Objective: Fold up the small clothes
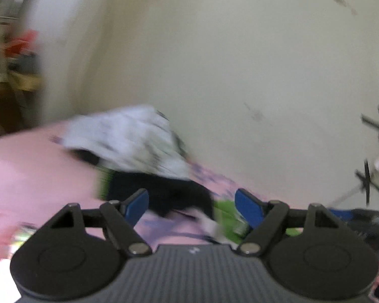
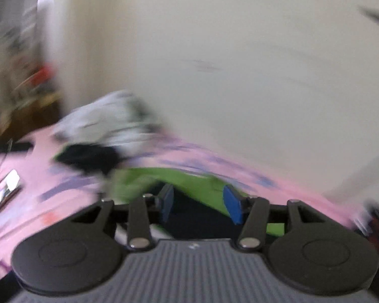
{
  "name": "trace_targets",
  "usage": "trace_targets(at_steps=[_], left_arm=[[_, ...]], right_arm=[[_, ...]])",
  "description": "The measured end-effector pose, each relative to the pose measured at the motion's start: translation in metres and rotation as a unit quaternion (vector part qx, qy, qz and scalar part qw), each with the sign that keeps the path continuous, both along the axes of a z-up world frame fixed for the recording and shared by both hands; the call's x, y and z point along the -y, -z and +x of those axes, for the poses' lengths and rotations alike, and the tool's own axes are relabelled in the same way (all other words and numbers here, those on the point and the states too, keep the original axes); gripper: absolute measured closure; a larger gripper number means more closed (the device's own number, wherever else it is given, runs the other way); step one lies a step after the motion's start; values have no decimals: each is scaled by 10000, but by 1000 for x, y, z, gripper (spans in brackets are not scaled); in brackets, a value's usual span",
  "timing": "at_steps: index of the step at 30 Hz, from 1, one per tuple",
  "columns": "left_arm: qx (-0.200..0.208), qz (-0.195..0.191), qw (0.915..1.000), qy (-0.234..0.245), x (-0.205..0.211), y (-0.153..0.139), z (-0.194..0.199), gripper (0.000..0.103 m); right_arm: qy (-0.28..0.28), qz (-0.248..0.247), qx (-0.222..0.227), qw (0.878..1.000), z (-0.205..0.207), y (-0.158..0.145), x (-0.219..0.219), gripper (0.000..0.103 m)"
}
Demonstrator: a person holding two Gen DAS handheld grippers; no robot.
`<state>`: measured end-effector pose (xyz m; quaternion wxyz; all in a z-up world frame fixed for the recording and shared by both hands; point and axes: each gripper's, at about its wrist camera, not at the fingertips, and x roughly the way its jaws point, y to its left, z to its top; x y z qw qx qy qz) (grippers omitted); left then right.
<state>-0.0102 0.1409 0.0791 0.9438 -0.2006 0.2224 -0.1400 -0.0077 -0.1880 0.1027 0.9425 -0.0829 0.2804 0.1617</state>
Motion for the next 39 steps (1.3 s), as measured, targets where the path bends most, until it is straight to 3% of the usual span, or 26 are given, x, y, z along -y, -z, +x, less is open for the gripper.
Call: trace_targets(at_steps=[2,5,7,9,14,16,18,19,23,28,31,34,39], left_arm=[[94,-38,9996,-253,-32,-2,-20,25],[230,-21,9985,-492,-72,2,-52,25],[283,-80,9986,-447,-91,7,-69,25],[279,-73,9986,-435,-107,13,-79,25],[100,-111,9977,-659,-134,25,-87,25],[57,-236,9971,-718,-142,28,-86,25],[107,-258,9968,-748,-145,27,-89,25],[141,-230,9968,-756,-144,25,-91,25],[234,-127,9976,-645,-133,19,-86,25],[351,-200,9989,-216,-93,4,-64,25],[431,-197,9989,66,-60,-8,-50,25],[419,-137,9981,426,-18,-18,-31,25],[87,119,9953,958,65,-15,21,25]], right_arm=[[-705,-102,-93,9974,20,11,-64,69],[-1320,-184,-299,9906,50,30,-140,80],[-1534,-305,-461,9866,72,42,-184,74],[-1655,-332,-642,9836,90,50,-215,60],[-1420,-116,-1180,9827,129,76,-265,53],[-1125,-29,-1284,9853,139,91,-272,59],[-803,104,-1140,9902,138,90,-271,87],[-728,267,-1209,9896,138,85,-266,95],[-735,1114,-917,9868,122,25,-219,96],[-425,2502,-18,9673,80,-73,-94,96],[163,2831,576,9572,45,-100,-9,96],[909,2774,760,9534,12,-86,64,96],[1958,2636,310,9440,-26,4,152,96]])
